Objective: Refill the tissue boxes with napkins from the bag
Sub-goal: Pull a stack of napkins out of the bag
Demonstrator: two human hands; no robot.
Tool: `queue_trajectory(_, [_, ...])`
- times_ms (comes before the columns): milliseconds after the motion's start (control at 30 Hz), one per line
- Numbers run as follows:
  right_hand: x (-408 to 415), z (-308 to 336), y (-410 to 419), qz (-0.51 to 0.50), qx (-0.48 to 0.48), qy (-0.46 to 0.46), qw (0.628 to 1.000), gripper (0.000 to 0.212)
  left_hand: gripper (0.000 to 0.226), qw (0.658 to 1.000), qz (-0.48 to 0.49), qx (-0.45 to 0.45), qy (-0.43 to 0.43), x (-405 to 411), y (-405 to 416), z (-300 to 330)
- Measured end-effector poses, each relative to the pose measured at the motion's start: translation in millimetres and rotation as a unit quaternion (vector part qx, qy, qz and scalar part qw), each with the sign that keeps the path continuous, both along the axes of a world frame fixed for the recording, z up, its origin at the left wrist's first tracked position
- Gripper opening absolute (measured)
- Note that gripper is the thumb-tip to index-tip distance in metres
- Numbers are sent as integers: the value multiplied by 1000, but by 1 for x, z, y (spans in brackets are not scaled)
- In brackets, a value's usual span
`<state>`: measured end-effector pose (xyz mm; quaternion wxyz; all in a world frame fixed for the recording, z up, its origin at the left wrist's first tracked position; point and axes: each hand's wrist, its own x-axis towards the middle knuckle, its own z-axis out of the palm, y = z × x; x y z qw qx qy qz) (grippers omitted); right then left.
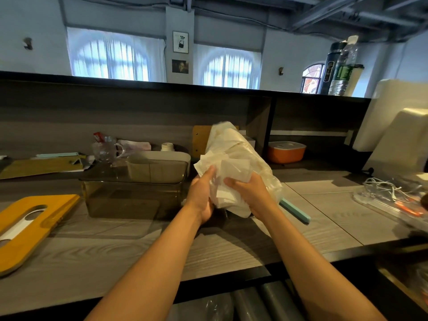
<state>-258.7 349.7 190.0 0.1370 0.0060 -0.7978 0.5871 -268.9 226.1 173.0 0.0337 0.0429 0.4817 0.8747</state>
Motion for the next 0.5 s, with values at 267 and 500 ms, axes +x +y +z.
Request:
queue_trajectory(267, [-1,-2,5,76,7,9,997,34,38,995,-24,81,-49,4,-6,1])
queue_trajectory(500, [-1,-2,3,40,28,26,998,45,48,994,-12,103,-34,4,-3,4])
